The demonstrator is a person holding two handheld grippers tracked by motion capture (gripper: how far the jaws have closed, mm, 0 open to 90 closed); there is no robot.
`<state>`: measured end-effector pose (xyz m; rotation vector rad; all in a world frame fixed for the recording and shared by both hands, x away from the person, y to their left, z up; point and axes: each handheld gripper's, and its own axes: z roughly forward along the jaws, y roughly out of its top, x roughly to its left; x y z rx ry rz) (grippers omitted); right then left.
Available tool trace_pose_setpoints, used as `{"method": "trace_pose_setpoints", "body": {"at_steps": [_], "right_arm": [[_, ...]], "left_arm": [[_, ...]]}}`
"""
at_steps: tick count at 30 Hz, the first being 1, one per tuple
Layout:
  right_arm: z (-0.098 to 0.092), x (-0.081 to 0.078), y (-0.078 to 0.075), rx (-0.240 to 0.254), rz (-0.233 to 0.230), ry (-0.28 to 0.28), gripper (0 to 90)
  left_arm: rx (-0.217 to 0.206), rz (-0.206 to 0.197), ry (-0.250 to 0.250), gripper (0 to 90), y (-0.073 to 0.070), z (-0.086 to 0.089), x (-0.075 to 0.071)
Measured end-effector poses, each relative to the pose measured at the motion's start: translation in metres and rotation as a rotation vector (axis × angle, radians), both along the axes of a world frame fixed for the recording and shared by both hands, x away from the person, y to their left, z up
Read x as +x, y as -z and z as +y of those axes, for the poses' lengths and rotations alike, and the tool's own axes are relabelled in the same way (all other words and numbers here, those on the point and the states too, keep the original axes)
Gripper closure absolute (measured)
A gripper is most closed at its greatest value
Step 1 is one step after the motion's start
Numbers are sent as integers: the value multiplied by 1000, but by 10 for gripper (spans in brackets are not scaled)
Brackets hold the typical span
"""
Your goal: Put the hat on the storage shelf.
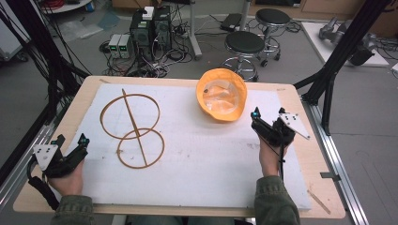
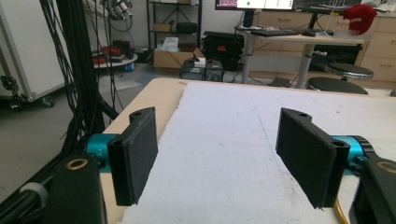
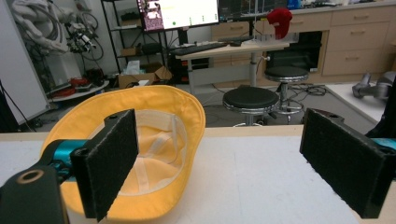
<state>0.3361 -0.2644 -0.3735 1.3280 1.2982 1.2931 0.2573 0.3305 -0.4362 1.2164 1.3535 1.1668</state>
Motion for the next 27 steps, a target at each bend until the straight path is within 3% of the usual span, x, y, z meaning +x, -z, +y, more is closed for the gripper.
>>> {"method": "trace_pose_setpoints", "body": {"at_steps": [6, 9, 20, 23, 27], "right_arm": [[-3, 15, 0, 7, 8, 13, 106], [-6, 24, -3, 43, 37, 21, 106], [-4, 44, -20, 44, 33, 10, 106], [-2, 55, -21, 27, 55, -4, 106], [1, 66, -20, 43, 98, -17, 106]], "left_arm": [[1, 2, 8, 296, 0, -3, 2], [0, 3, 13, 296, 0, -5, 5], [17, -3, 32, 296, -1, -12, 8], [16, -4, 32, 296, -1, -12, 9], [15, -5, 31, 296, 0, -12, 9]]}}
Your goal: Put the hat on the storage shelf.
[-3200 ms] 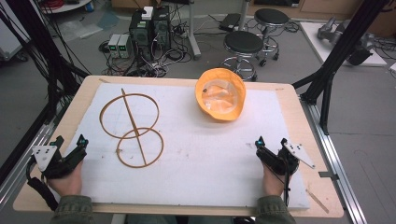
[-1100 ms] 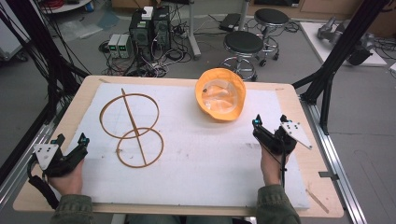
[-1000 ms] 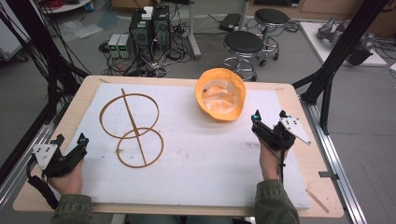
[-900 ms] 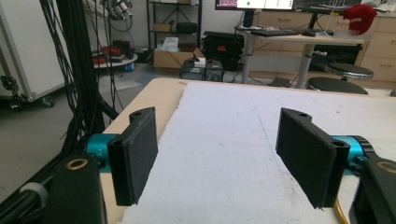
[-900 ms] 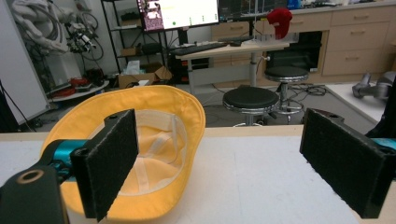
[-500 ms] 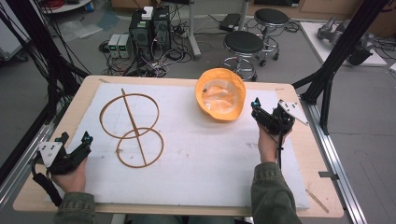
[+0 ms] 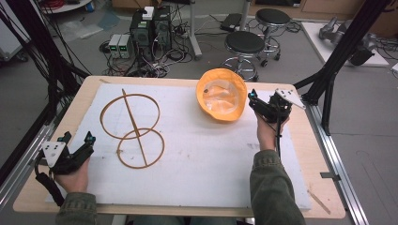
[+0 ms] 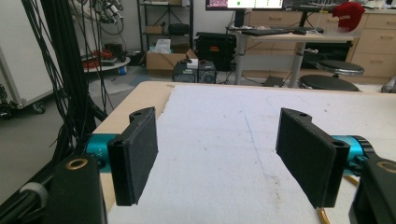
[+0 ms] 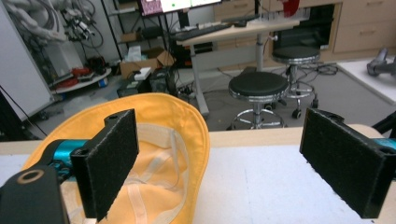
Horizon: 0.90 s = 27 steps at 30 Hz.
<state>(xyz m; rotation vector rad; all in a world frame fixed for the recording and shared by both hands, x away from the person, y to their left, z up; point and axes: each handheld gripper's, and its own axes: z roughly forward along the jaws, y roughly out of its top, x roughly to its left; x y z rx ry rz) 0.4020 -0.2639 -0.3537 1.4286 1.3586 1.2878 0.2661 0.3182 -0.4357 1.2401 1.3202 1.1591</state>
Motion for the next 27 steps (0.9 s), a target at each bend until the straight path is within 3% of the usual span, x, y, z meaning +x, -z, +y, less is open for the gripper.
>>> {"method": "trace_pose_setpoints", "body": {"at_steps": [7, 9, 13, 21, 27], "right_arm": [[4, 14, 5, -10, 43, -5, 106], [6, 22, 7, -6, 74, -8, 106], [11, 29, 9, -17, 84, -22, 106], [21, 46, 25, -73, 136, -41, 107], [17, 56, 38, -70, 176, -45, 106]], "left_arm": [[0, -4, -1, 296, 0, 1, -1], [2, -3, 0, 296, 0, 1, -1], [2, -1, -2, 296, 1, 2, 0], [-8, 0, -4, 296, 1, 3, 0], [-18, -4, -3, 296, 1, 3, 0]]}}
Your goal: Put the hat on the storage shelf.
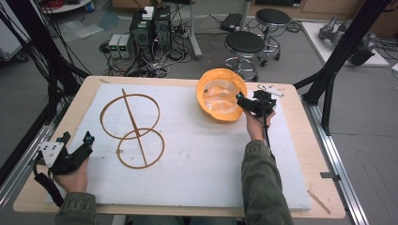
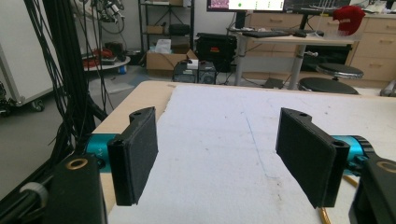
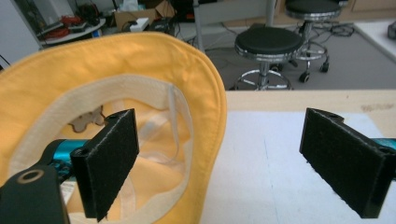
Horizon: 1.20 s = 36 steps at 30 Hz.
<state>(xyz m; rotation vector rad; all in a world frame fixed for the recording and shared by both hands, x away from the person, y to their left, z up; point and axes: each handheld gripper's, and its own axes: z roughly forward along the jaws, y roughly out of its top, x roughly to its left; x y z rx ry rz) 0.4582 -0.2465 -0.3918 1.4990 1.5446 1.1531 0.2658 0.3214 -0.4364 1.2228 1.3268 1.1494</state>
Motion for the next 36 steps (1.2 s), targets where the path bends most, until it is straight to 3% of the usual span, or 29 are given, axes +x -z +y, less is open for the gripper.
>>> {"method": "trace_pose_setpoints", "body": {"at_steps": [2, 6, 7, 8, 9, 10, 13, 20, 24, 29, 33, 36], "right_arm": [[-3, 5, 7, 32, 35, -8, 106], [-3, 9, 13, 58, 59, -27, 107], [-2, 11, 17, 84, 88, -46, 107], [-2, 11, 17, 84, 88, -46, 107], [-1, 13, 22, 117, 126, -52, 107], [-1, 13, 22, 117, 126, -52, 107], [1, 17, 29, 125, 182, -73, 107], [7, 20, 37, 107, 197, -69, 122], [9, 23, 45, 126, 244, -65, 142], [15, 23, 47, 147, 249, -106, 409], [12, 23, 48, 272, 265, -99, 647], [9, 23, 49, 288, 287, -74, 802]], "left_arm": [[-1, 1, -2, 296, 0, 1, 0], [-6, -1, -3, 297, 0, 0, 0], [-1, -6, -1, 299, 0, 0, -1], [-1, -6, -1, 300, 0, 0, -1], [0, -17, 0, 301, -1, -1, -1], [4, -20, 0, 301, -1, -1, -2], [8, -29, 7, 304, -2, -3, -2], [13, -30, 16, 304, -3, -6, -2], [17, -28, 16, 304, -2, -6, -2], [16, -29, 15, 304, -2, -6, -2], [13, -30, 17, 304, -2, -6, -3], [14, -29, 19, 304, -2, -5, -3]]}}
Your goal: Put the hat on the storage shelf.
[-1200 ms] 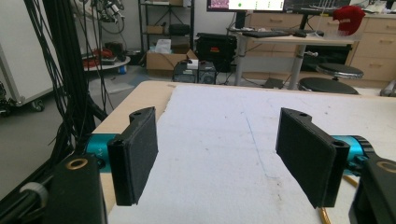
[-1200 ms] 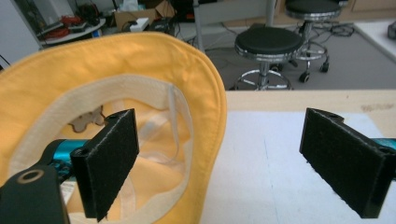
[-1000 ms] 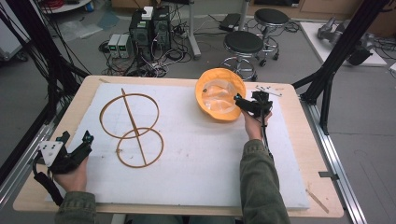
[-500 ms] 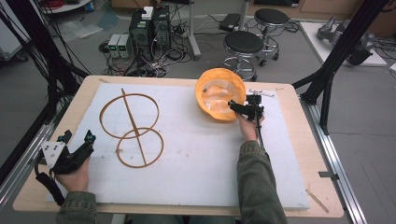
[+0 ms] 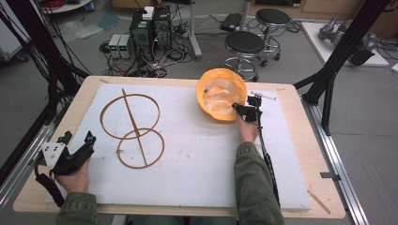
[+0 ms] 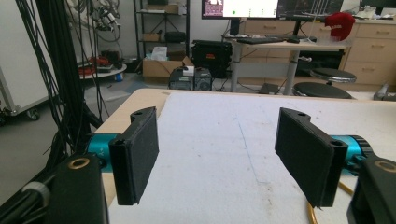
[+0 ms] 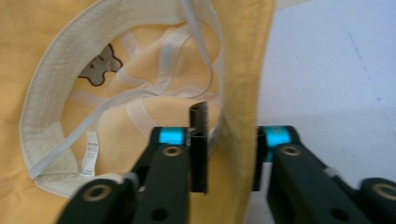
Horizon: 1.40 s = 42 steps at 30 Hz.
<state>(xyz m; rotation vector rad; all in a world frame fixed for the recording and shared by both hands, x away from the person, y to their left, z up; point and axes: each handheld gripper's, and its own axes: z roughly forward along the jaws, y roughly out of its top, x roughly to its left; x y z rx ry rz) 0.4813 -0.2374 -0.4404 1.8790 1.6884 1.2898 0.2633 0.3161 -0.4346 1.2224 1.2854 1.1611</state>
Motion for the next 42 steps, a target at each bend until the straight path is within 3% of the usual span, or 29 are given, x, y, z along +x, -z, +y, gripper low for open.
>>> {"method": "trace_pose_setpoints", "body": {"at_steps": [2, 13, 18, 19, 22, 23, 24, 25, 28, 29, 31, 33, 35, 36, 38, 41, 42], "right_arm": [[-1, 0, 0, 2, 0, -4, 853], [3, -3, -3, -45, -21, -15, 867], [4, -6, -10, -66, -63, -32, 868], [5, -8, -15, -98, -100, -39, 868], [8, -10, -19, -129, -136, -59, 868], [11, -13, -23, -167, -179, -80, 868], [11, -13, -23, -167, -179, -80, 868], [16, -16, -29, -219, -235, -86, 868], [19, -19, -33, -240, -274, -87, 868], [22, -22, -38, -247, -321, -73, 868], [23, -23, -39, -246, -336, -68, 868], [25, -28, -46, -249, -403, -58, 867], [25, -30, -49, -246, -431, -61, 867], [25, -33, -54, -245, -479, -62, 867], [24, -37, -59, -256, -528, -56, 867], [22, -44, -69, -246, -598, -33, 867], [22, -44, -69, -246, -598, -33, 867]], "left_arm": [[-1, -1, -1, 304, 0, 0, 0], [2, -2, 3, 304, 0, 0, -1], [8, -3, 8, 305, 0, -1, -1], [9, -3, 8, 305, 0, -1, -1], [8, -4, 8, 304, 0, -1, -1], [7, -6, 8, 304, 0, -1, -1], [8, -5, 8, 304, 0, -1, -1], [8, -5, 8, 304, 0, -1, -1], [8, -6, 7, 305, 0, -1, -1], [9, -5, 7, 305, 0, -1, -1], [10, -6, 6, 305, 0, -1, -1], [10, -7, 5, 304, 0, -1, -2], [10, -8, 4, 305, 0, -1, -2], [10, -8, 4, 304, 0, -1, -2], [10, -6, 5, 304, 1, 0, -2], [5, -1, 6, 304, 2, 0, -1], [5, -1, 5, 304, 2, 0, -1]]}}
